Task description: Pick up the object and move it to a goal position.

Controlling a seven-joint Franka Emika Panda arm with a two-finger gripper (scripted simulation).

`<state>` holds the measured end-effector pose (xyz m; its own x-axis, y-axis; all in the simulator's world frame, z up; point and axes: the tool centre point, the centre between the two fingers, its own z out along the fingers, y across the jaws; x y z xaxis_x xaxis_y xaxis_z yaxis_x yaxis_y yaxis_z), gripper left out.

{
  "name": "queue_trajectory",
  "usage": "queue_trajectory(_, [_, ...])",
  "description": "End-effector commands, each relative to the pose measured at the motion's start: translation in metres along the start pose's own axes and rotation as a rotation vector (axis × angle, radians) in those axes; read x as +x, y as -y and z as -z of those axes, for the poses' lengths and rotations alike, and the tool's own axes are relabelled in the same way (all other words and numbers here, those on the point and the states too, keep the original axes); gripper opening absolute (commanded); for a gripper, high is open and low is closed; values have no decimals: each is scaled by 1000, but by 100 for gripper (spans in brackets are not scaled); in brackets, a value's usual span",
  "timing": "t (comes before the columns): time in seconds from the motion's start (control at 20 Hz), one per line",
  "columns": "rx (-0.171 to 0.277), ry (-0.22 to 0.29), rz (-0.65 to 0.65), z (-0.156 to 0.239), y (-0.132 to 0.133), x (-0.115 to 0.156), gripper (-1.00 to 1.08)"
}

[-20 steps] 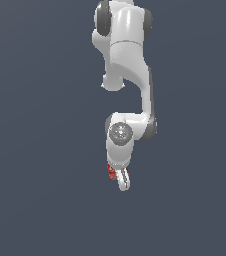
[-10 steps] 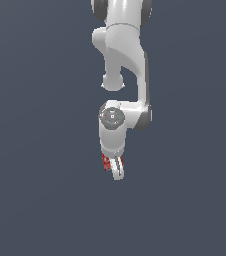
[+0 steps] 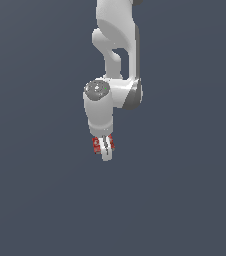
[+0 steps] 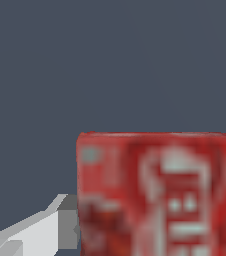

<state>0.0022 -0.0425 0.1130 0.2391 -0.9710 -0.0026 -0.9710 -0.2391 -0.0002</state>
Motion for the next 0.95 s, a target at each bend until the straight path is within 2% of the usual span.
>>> queue_trajectory(0.0, [0,1,0,14,-15,6,-100])
queue_trajectory(0.45, [0,0,0,50,-50,25,-100])
queue_trajectory(0.9, [0,-2,0,61,-58,30,-100])
